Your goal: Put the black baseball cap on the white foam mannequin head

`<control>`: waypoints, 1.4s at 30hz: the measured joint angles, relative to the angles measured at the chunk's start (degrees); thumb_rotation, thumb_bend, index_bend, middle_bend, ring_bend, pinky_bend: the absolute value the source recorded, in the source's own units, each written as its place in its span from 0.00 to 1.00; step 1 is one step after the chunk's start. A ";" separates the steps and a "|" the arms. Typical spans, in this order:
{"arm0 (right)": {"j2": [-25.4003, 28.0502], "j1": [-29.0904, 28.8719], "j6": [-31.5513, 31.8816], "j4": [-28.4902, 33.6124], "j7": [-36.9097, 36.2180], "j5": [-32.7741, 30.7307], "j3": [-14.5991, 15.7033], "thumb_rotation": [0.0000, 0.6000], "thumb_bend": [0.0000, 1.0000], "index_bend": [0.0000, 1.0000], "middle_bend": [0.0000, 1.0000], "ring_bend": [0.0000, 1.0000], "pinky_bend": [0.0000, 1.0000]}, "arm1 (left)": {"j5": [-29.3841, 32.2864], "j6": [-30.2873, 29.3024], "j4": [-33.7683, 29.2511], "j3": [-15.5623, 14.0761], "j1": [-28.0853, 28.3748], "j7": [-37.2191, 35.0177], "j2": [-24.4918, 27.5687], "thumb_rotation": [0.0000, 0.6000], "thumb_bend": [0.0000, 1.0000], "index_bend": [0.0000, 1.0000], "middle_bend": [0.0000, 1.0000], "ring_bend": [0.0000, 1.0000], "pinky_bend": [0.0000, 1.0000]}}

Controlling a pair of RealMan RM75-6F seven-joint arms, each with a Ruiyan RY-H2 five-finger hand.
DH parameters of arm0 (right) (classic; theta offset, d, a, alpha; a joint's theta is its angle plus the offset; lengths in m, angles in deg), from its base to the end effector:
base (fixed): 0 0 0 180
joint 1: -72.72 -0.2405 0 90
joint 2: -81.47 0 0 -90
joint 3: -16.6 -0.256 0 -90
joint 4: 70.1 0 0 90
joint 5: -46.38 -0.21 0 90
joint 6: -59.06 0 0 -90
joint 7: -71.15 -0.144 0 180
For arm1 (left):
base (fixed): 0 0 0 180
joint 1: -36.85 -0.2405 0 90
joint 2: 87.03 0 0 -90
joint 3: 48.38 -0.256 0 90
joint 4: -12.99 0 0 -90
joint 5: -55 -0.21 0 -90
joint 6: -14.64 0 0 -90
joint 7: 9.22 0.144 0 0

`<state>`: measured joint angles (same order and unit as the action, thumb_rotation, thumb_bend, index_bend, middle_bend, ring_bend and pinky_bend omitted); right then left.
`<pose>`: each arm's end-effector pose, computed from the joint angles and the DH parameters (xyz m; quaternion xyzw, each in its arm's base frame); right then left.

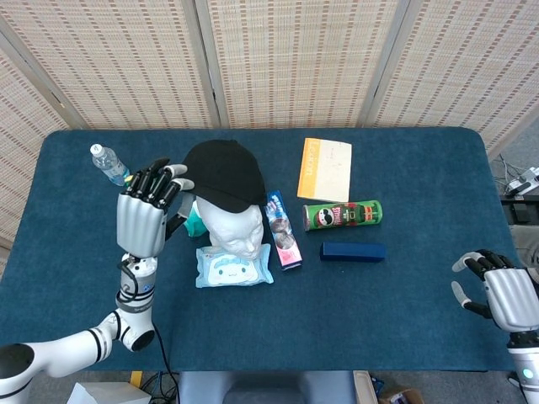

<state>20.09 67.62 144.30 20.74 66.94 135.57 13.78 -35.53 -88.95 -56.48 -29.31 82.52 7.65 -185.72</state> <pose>-0.3114 -0.1826 0.1741 0.6102 -0.3735 0.4006 0.5724 -0.0737 0.3421 0.0833 -0.4811 -0.0584 -0.7015 0.5225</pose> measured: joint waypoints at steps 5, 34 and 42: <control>-0.08 -0.08 -0.19 0.15 0.44 -0.28 -0.08 1.00 0.37 0.46 0.40 0.28 0.33 | -0.31 -1.53 -2.33 -0.63 -2.87 0.06 1.07 1.00 0.36 0.85 0.43 0.29 0.43; -0.08 -0.10 -0.13 0.12 0.20 -0.48 -0.21 1.00 0.37 0.46 0.40 0.28 0.33 | -9.70 -3.13 1.75 -7.11 -7.50 -1.00 -6.67 1.00 0.36 0.86 0.42 0.29 0.43; -0.04 -0.07 -0.01 0.11 -0.11 -0.45 -0.23 1.00 0.37 0.46 0.40 0.28 0.33 | -11.64 -1.93 1.67 -7.58 -7.14 0.99 -8.01 1.00 0.36 0.86 0.42 0.29 0.43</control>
<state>20.06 67.55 144.29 20.84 66.83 135.13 13.55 -47.17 -90.89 -54.81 -36.89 75.38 8.64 -193.72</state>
